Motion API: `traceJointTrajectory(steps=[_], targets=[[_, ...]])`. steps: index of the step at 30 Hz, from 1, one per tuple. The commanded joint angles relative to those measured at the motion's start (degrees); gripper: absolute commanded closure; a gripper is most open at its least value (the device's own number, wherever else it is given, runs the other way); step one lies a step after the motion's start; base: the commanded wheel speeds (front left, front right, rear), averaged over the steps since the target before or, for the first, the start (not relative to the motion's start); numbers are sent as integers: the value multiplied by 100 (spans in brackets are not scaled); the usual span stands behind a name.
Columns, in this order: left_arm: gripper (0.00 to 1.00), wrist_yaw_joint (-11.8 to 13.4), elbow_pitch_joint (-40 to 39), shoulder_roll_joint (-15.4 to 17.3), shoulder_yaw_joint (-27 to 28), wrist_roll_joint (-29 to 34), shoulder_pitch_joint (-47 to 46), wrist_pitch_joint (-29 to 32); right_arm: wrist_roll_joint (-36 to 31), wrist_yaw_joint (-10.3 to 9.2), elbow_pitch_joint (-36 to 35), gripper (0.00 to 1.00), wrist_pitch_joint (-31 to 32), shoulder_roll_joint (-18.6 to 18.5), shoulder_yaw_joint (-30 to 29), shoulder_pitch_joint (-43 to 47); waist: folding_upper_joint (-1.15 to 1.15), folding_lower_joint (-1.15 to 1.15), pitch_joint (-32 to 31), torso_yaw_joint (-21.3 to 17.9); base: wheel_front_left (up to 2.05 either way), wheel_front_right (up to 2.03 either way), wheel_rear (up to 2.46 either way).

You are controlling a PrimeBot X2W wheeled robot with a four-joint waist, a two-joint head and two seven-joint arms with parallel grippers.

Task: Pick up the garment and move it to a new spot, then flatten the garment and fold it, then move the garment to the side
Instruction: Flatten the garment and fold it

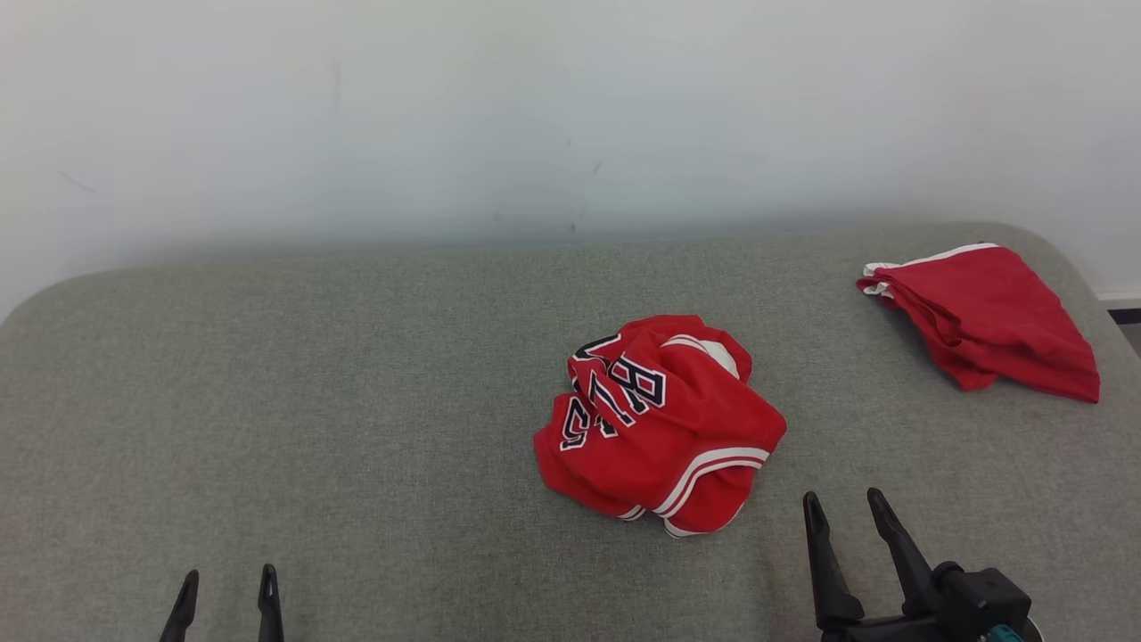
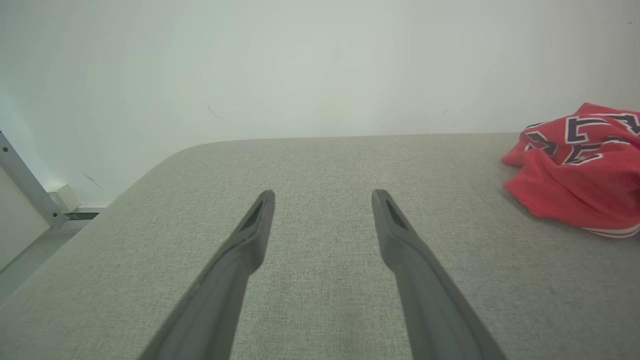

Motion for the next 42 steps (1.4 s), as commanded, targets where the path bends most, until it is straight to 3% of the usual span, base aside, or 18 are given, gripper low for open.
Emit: traceJointTrajectory(steps=[1, 14, 30, 32, 33, 42], targets=[[0, -15, 20, -10, -7, 6, -68, -19, 25, -12, 22, 0, -7, 5, 20, 12, 0, 0, 1, 9, 0, 0, 0], [0, -46, 63, -46, -59, -18, -145, -19, 0, -12, 549, 0, -7, 5, 600, -561, 0, 0, 72, 195, 0, 0, 0], [0, -54, 208, -117, -318, -79, -422, -19, 849, -12, 2902, 0, -7, 5, 1269, -1867, 0, 0, 322, 701, 0, 0, 0], [0, -62, 242, -116, -316, -92, -473, -19, 919, -12, 3047, 72, -7, 4, 1315, -2016, 0, 0, 334, 736, 0, 0, 0], [0, -65, 260, -117, -313, -100, -489, -19, 982, -12, 3049, 100, -7, 6, 1325, -2050, 0, 0, 332, 748, 0, 0, 0], [0, -85, 343, -100, -245, -121, -322, -19, 820, -12, 2396, 100, -7, -65, 1177, -1658, 0, 0, 107, 672, 0, 0, 0]])
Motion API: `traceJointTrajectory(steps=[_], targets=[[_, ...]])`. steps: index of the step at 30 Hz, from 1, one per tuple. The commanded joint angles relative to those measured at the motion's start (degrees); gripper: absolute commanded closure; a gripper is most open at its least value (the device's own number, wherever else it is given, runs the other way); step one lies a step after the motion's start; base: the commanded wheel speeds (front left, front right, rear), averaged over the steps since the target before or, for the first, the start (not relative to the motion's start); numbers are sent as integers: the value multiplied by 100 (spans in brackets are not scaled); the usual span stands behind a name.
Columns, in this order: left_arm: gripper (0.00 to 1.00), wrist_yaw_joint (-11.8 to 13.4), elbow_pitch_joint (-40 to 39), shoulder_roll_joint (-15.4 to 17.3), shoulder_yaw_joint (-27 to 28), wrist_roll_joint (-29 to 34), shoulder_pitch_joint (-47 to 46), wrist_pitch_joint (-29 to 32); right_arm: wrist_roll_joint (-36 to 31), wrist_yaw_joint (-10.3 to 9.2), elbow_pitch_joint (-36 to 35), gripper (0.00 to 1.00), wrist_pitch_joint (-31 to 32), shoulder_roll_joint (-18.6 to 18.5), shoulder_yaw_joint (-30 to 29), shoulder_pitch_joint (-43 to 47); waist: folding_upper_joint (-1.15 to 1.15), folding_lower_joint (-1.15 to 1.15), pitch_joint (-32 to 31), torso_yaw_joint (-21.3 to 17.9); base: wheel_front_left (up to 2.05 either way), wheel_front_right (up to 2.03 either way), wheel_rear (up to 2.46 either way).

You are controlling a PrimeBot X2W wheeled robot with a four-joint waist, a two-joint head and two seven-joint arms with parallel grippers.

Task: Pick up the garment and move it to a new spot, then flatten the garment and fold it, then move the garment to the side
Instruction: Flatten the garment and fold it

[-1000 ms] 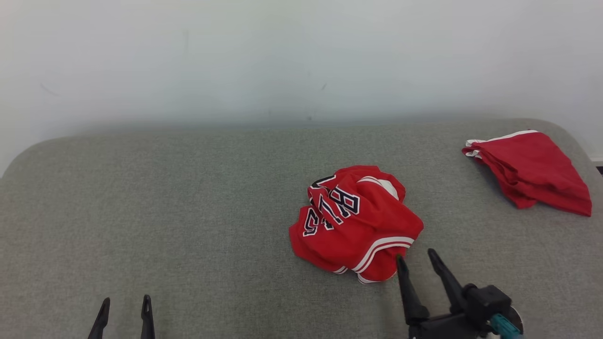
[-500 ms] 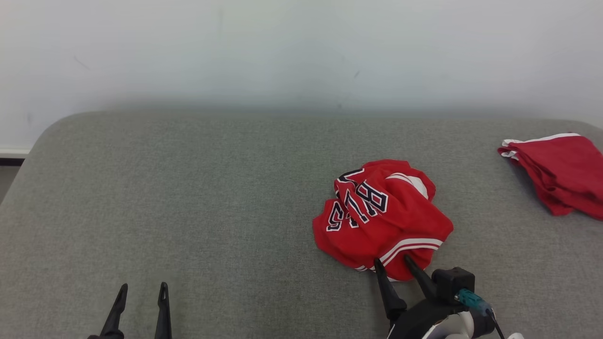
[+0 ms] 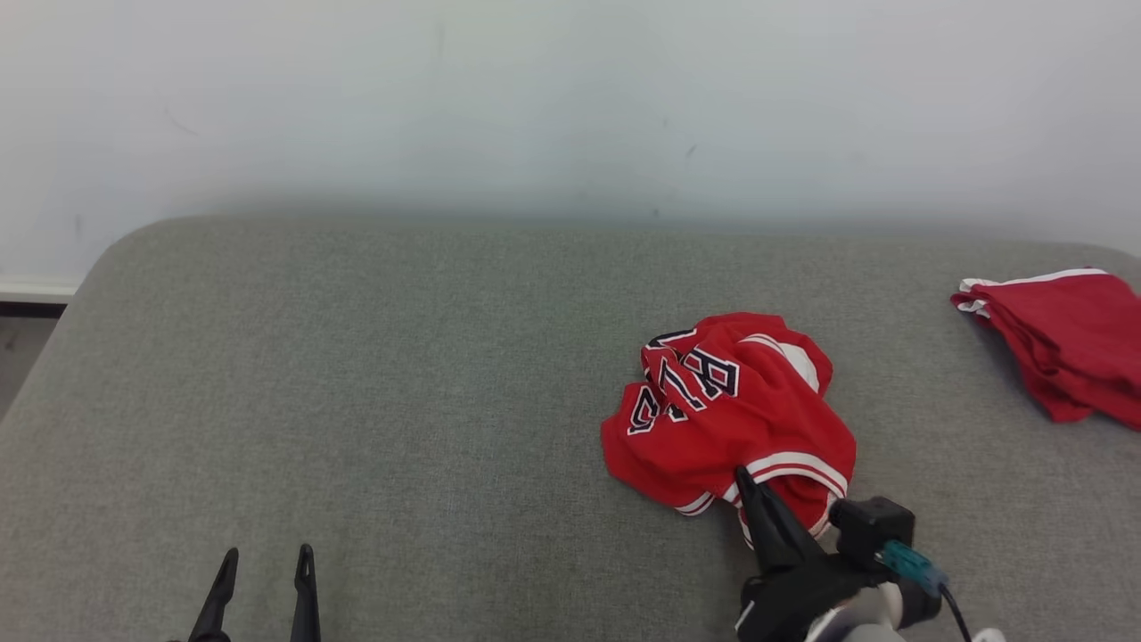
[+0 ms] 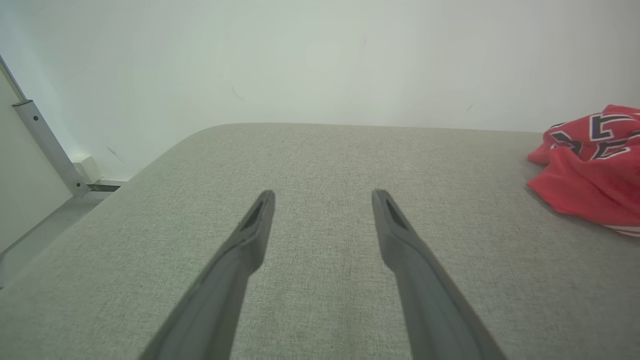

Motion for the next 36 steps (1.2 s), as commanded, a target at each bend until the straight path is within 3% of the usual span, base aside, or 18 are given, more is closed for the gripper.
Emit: traceJointTrajectory(steps=[1, 8, 13, 24, 25, 26, 27, 36], targets=[[0, -29, 15, -4, 17, -76, 60, -19, -61, -11, -229, 100, -7, -74, -52, 187, 0, 0, -92, -68, 0, 0, 0], [0, -40, -56, -27, 1, -103, 176, -19, -347, -11, -1773, 100, -7, -471, -439, 1179, 0, 0, -161, -446, 0, 0, 0], [0, -26, -49, -39, -22, -128, 158, -19, -590, -11, -2397, 100, -7, -761, -755, 1636, 0, 0, -104, -744, 0, 0, 0], [0, -19, -53, -60, -119, -165, 24, -19, -433, -11, -2291, 100, 314, -1085, -1048, 2197, 0, 0, 11, -926, 0, 0, 0], [0, -21, -37, -63, -132, -161, 41, -19, -418, -11, -2242, 84, 370, -1082, -1054, 2199, 0, 0, 16, -931, 0, 0, 0], [0, -21, -30, -64, -135, -165, 51, -19, -421, -11, -2238, 14, 350, -1067, -1058, 2175, 0, 0, 21, -938, 0, 0, 0], [0, -22, -32, -63, -132, -171, 59, -19, -435, -11, -2244, 0, 318, -1026, -1107, 2144, 0, 0, 25, -947, 0, 0, 0], [0, -30, -10, -64, -85, -145, 19, -19, -1140, -11, -2690, 0, 37, -507, -1687, 2182, 0, 0, 25, -999, 0, 0, 0]])
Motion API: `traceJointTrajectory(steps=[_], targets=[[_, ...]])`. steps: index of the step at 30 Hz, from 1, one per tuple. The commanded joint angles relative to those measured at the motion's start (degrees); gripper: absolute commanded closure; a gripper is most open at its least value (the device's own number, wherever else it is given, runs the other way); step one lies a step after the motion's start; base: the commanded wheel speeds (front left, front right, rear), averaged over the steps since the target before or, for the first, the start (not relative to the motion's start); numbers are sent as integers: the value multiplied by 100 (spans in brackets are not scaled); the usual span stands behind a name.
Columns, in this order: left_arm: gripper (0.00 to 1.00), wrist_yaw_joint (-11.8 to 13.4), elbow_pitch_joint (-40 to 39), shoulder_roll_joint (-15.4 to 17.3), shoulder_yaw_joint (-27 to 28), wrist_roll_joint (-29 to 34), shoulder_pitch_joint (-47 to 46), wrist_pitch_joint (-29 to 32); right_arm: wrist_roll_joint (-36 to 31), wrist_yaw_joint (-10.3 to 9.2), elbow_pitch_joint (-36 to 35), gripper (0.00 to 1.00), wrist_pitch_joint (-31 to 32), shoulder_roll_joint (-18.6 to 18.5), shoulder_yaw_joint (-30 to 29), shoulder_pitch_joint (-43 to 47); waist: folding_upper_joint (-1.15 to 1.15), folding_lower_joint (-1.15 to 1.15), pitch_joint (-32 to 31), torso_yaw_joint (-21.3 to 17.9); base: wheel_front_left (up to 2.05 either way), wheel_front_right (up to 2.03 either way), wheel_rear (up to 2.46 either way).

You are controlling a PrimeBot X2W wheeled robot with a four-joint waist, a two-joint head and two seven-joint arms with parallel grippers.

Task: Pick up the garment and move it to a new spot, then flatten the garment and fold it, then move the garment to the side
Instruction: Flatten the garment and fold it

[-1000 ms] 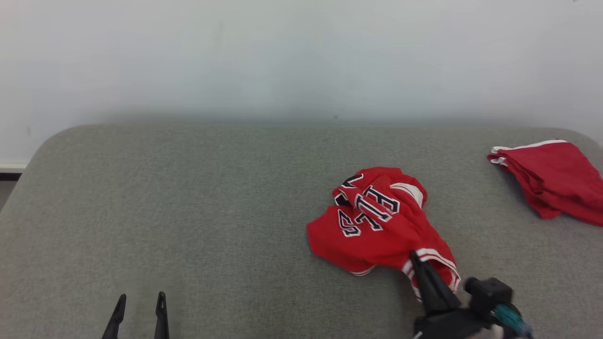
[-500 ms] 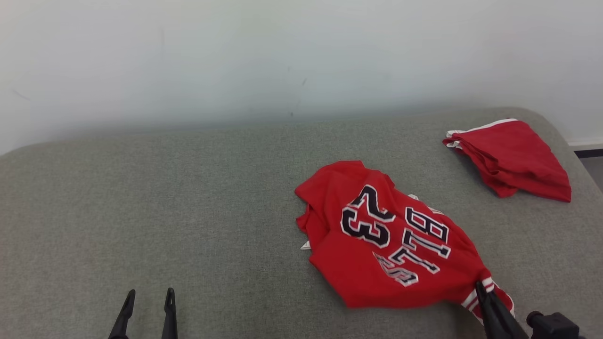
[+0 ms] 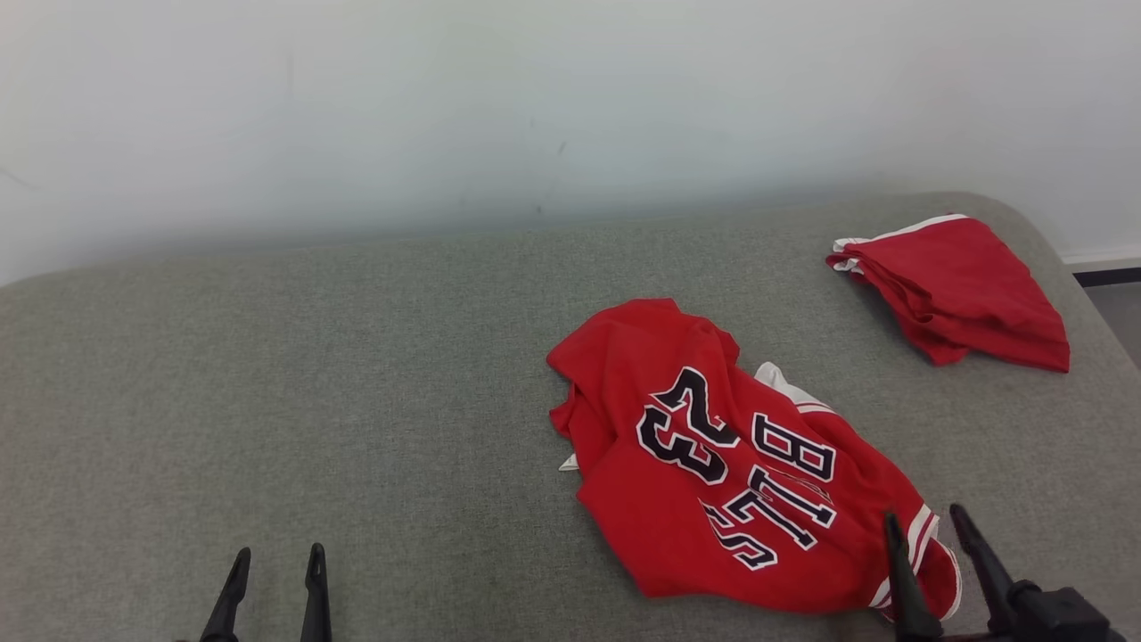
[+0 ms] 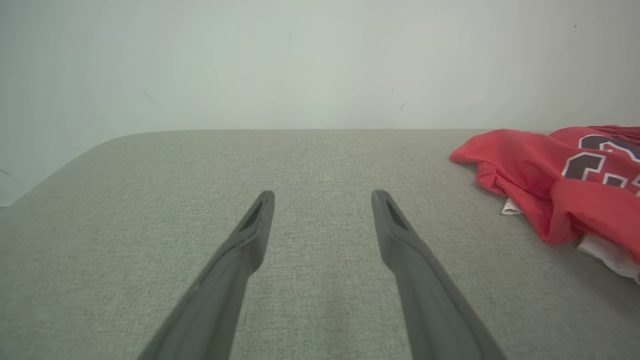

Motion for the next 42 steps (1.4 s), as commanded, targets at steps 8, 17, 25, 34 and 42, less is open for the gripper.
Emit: traceJointTrajectory(steps=[8, 17, 25, 34, 42], targets=[[0, -8, -25, 51, 9, 54, -375, -19, -225, -13, -671, 0, -99, 233, -78, -214, -1, 0, 175, -236, 0, 0, 0], [0, -2, 643, 403, -735, -160, -1548, -18, -96, -13, -626, 0, -93, 488, 422, -537, -1, 0, 517, -746, 0, 0, 0], [0, -3, 1628, 727, -1558, -455, -2510, -19, 27, -13, -527, 0, -94, 540, 616, -817, -1, 0, 815, -1288, 0, 0, 0], [0, -3, 2816, 997, -2393, -905, -3254, -15, 321, -13, -479, 0, -94, 553, 744, -961, -1, 0, 1017, -1819, 0, 0, 0], [55, -3, 3728, 1069, -2781, -1304, -3644, -14, 403, -13, -468, 0, -95, 554, 764, -995, -1, 0, 1090, -1998, 0, 0, 0]])
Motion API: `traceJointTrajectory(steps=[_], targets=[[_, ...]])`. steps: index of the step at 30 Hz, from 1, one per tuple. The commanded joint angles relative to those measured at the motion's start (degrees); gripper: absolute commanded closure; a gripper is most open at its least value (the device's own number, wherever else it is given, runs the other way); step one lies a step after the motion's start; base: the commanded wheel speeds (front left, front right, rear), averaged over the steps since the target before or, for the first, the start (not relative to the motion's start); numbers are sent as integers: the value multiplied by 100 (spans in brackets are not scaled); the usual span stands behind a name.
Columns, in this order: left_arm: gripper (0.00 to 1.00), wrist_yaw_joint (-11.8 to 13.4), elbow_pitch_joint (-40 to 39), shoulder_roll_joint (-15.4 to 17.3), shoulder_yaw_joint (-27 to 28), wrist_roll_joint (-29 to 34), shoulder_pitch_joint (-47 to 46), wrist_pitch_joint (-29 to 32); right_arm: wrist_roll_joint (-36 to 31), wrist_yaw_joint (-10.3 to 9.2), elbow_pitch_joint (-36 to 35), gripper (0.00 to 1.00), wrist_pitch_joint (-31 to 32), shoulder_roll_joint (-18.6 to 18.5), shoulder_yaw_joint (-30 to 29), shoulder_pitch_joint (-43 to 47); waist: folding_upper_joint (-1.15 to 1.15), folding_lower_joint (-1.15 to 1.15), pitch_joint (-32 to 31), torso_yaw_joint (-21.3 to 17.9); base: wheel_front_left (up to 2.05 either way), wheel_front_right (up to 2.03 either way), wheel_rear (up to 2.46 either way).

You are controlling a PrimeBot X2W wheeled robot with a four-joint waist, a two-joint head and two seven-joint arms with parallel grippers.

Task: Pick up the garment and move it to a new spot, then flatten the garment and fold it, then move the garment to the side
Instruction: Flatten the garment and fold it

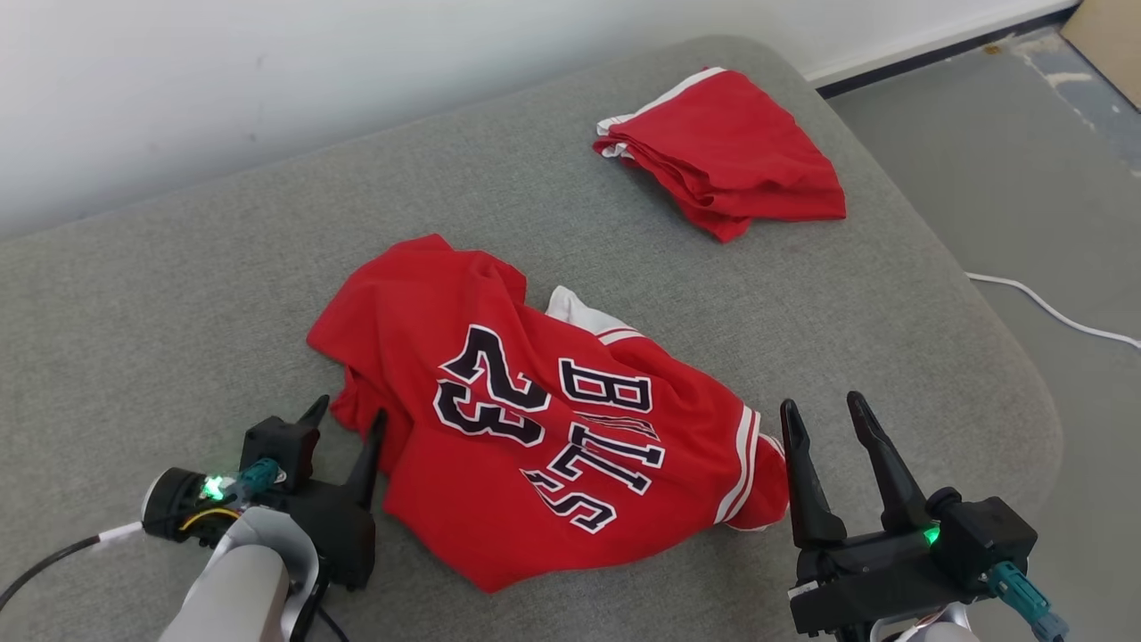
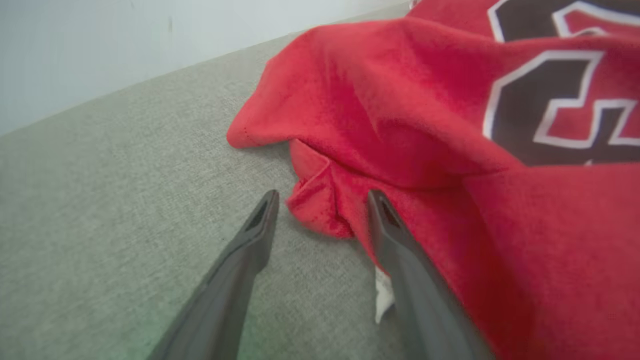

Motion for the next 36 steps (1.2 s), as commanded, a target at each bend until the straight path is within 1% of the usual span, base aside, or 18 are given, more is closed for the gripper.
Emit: traceJointTrajectory(steps=[1, 2, 5, 10, 16, 20, 23, 24, 25, 27, 29, 33, 36], targets=[[85, 8, 82, 23, -42, -114, -120, -8, 20, -12, -2, 0, -6, 19, 1, -19, -1, -1, 39, -56, 0, 0, 0], [100, 8, 126, 19, -85, -139, -145, -8, 22, -13, -8, 0, -6, 18, -11, -11, -1, -1, 32, -53, 0, 0, 0], [100, 8, 160, 18, -196, -228, -192, -7, -8, -12, -22, 0, -6, 19, -50, 59, -1, -1, -31, 15, 0, 0, 0], [100, 9, -233, 18, -175, -285, -49, -8, -95, -13, -19, 0, -6, 15, -89, 166, -1, -1, -221, 299, 0, 0, 0], [100, 60, -1070, 86, 103, -193, 538, -8, -181, -12, -22, 0, -6, 14, -167, 329, -1, -1, -502, 918, 0, 0, 0], [100, 161, -1701, 195, 296, -129, 1144, -7, -248, -12, -7, 0, -6, 13, -217, 438, -1, -1, -690, 1406, 0, 0, 0], [100, 282, -2160, 262, 431, -168, 1634, -8, -290, -13, 16, 0, -5, 14, -243, 495, -1, -1, -817, 1734, 0, 0, 0], [100, 343, -2394, 329, 503, -206, 1943, -7, -307, -12, 22, 0, -6, 13, -273, 549, -1, -1, -893, 1949, 0, 0, 0], [100, 343, -2394, 329, 503, -206, 1943, -7, -307, -12, 22, 0, -6, 13, -273, 549, -1, -1, -893, 1949, 0, 0, 0], [100, 400, -2558, 384, 594, -284, 2213, -7, -330, -12, 35, 0, -6, 15, -259, 584, -1, -1, -952, 2127, 0, 0, 0], [100, 483, -2740, 362, 663, -364, 2482, -6, -333, -12, 46, 0, -6, 12, -252, 591, -1, -1, -1001, 2277, 0, 0, 0], [100, 714, -2976, 436, 827, -499, 3063, 10, -354, -12, 74, 0, -6, 14, -176, 558, -1, -1, -1029, 2386, 0, 0, 0], [100, 902, -3185, 388, 918, -606, 3484, 32, -355, -13, 94, 0, -6, 11, -177, 555, -1, -1, -1025, 2406, 0, 0, 0]])
